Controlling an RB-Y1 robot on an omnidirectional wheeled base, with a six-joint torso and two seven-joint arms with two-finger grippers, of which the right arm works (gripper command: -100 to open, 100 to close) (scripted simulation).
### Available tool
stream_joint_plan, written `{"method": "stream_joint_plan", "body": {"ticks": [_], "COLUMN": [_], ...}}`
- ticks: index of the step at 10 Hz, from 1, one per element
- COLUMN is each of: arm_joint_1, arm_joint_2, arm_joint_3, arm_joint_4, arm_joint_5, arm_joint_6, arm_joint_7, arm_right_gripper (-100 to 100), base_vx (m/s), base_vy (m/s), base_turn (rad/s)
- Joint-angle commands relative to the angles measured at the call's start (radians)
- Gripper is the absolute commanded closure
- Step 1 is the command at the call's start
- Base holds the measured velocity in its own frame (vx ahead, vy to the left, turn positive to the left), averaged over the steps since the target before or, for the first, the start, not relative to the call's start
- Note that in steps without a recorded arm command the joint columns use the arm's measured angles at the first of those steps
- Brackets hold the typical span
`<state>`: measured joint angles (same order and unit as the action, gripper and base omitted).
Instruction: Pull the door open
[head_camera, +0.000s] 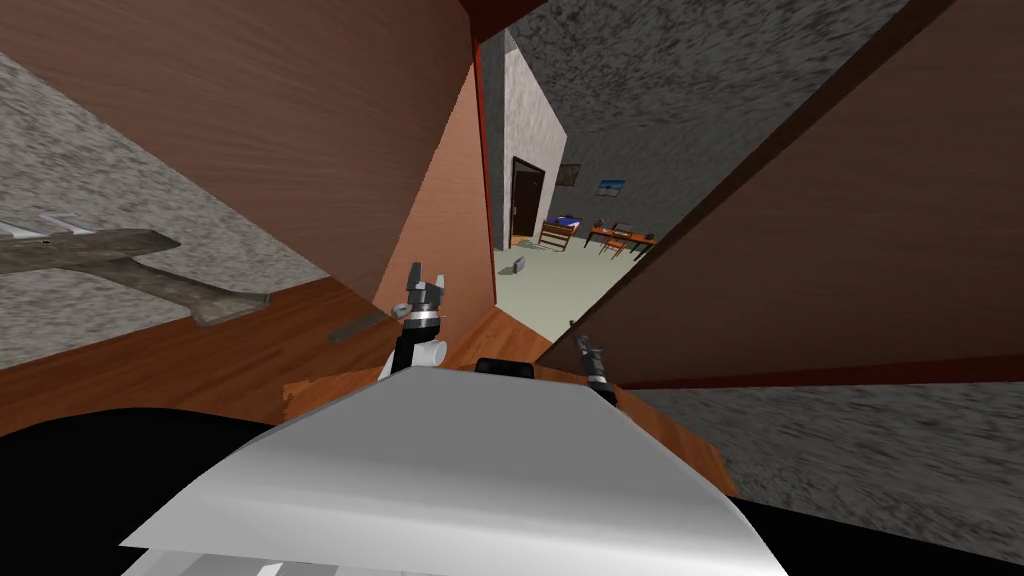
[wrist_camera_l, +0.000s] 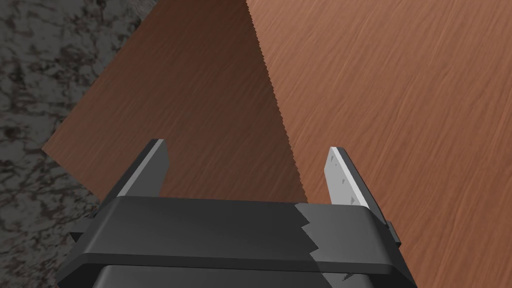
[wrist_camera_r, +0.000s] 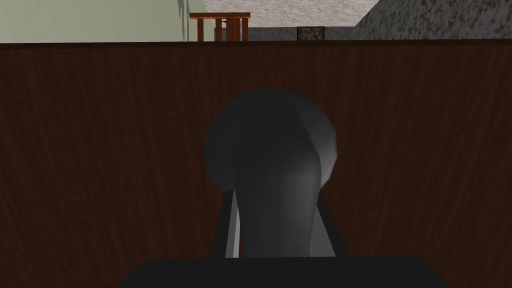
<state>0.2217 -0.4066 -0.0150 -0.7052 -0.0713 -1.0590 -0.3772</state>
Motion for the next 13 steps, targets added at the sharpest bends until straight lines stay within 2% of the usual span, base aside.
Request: {"method": "stream_joint_plan", "body": {"ticks": [1,2,3,4,9,11,13], "arm_joint_1": [0.0,0.016,0.019,0.029,0.06,0.04,0.021], "arm_joint_2": [0.0,-0.009,-0.011,-0.019,-0.047,-0.029,-0.024], "arm_joint_3": [0.0,0.009,0.01,0.015,0.031,0.047,0.059], "arm_joint_4": [0.0,0.006,0.008,0.014,0.035,0.035,0.028], "arm_joint_5": [0.0,0.006,0.007,0.01,0.02,0.025,0.026], "arm_joint_6": [0.0,-0.026,-0.032,-0.052,-0.121,-0.1,-0.079], "arm_joint_7": [0.0,-0.011,-0.014,-0.022,-0.048,-0.038,-0.031], "arm_right_gripper": [100,100,100,100,100,100,100], "base_vx": [-0.059,-0.16,-0.231,-0.228,-0.217,-0.137,-0.229], "base_vy": [-0.004,-0.047,-0.061,-0.064,-0.052,-0.024,-0.026], "base_turn": [0.004,0.212,0.179,0.167,0.14,0.035,0.044]}}
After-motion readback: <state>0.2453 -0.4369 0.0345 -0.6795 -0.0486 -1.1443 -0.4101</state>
